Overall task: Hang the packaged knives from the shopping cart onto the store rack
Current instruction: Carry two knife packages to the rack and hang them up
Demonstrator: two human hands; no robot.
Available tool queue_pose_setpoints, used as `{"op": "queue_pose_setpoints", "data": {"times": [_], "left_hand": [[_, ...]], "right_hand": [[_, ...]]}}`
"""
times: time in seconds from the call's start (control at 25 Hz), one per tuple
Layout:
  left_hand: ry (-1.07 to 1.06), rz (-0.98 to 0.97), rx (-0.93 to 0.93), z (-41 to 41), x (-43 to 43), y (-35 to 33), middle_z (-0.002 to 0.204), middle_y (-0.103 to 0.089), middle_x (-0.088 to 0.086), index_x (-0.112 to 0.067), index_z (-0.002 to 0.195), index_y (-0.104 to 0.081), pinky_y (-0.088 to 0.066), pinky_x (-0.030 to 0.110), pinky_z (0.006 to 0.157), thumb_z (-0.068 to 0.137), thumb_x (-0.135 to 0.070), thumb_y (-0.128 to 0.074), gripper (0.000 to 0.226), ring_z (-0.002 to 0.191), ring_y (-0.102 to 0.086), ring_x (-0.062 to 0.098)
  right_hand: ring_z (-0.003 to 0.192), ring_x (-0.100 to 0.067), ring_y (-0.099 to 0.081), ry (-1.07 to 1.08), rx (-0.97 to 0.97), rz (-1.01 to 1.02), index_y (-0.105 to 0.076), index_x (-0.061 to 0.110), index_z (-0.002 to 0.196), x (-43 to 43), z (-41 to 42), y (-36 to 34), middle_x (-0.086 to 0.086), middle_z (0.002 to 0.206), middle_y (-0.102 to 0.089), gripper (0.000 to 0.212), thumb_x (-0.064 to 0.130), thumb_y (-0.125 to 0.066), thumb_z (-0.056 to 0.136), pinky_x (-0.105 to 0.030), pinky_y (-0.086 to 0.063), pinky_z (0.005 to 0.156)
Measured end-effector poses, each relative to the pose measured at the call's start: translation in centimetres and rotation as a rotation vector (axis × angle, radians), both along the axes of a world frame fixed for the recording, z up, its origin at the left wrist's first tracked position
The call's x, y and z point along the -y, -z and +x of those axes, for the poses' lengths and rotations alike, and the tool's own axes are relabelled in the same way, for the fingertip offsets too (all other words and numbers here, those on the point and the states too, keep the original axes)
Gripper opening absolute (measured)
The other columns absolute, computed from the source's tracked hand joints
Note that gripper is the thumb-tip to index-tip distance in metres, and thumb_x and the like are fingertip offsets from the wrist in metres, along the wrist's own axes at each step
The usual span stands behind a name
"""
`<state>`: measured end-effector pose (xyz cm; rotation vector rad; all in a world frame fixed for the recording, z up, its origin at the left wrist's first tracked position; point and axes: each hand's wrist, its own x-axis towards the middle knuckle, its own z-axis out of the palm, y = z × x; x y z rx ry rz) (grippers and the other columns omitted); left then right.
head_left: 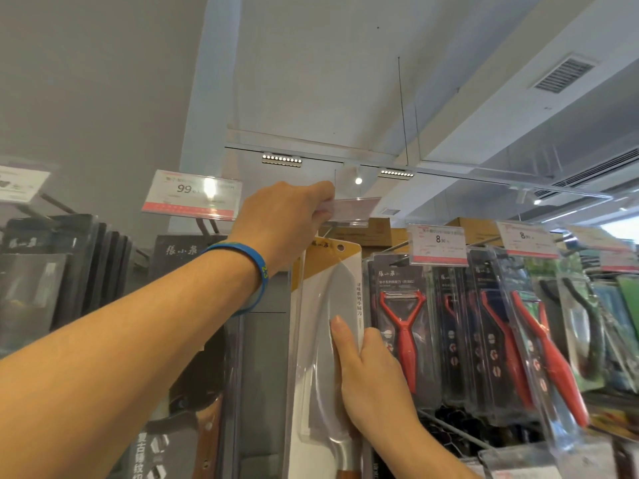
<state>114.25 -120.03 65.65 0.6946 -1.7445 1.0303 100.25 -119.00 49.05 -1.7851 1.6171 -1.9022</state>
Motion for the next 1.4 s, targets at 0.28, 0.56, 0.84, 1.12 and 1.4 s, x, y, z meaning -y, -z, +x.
{"op": "queue_pose_setpoints", "data": {"times": [0.28,0.56,0.84,1.12,1.4], "left_hand": [[-0.02,-0.017,-0.031,0.2,0.5,0.2,0.074,-0.059,0.002,-0.024,0.104,-0.05,-0.053,0.03,0.058,0.105,-0.039,-0.04,0.018,0.058,-0.055,0.02],[-0.031,0.024,-0.033,0.2,0.0,0.1,0.079,-0.062,0.001,-0.026,0.105,-0.049,-0.057,0.032,0.064,0.105,-0.041,-0.037,0.019,0.063,-0.058,0.019],[-0.03,0.033,-0.05,-0.1,-0.3,0.0,0.076,-0.06,0.001,-0.027,0.096,-0.043,-0.05,0.029,0.057,0.105,-0.04,-0.037,0.017,0.062,-0.056,0.02],[-0.006,0.009,-0.026,0.4,-0.4,0.8,0.066,-0.051,-0.003,-0.025,0.097,-0.049,-0.048,0.029,0.055,0.104,-0.039,-0.042,0.017,0.056,-0.05,0.015],[-0.016,0.038,0.017,0.8,-1.0,4.2,0.13,-0.065,-0.001,-0.024,0.125,-0.062,-0.055,0.037,0.083,0.097,-0.037,-0.058,0.032,0.112,-0.063,0.022]], "right_hand": [[0.078,-0.009,-0.06,0.028,-0.024,0.017,-0.049,0.026,0.093,0.3,-0.2,-0.3,0.005,0.086,-0.063,0.06,0.08,-0.025,0.089,-0.028,-0.043,0.063],[0.083,-0.009,-0.059,0.109,-0.043,0.026,-0.045,0.029,0.094,0.0,0.0,-0.4,0.008,0.089,-0.062,0.055,0.081,-0.025,0.09,-0.033,-0.045,0.068],[0.095,-0.015,-0.062,0.096,-0.078,0.095,-0.055,0.021,0.111,1.8,-0.7,-1.7,0.005,0.105,-0.065,0.06,0.075,-0.032,0.096,-0.037,-0.051,0.079],[0.092,-0.022,-0.062,0.051,-0.138,0.344,-0.039,0.016,0.123,6.5,-0.1,-2.5,-0.003,0.102,-0.061,0.061,0.07,-0.024,0.099,-0.041,-0.051,0.082],[0.124,-0.032,-0.056,0.162,-0.277,0.442,-0.041,0.005,0.148,5.7,-0.8,-2.4,-0.017,0.143,-0.051,0.064,0.054,-0.032,0.107,-0.039,-0.047,0.095]]}}
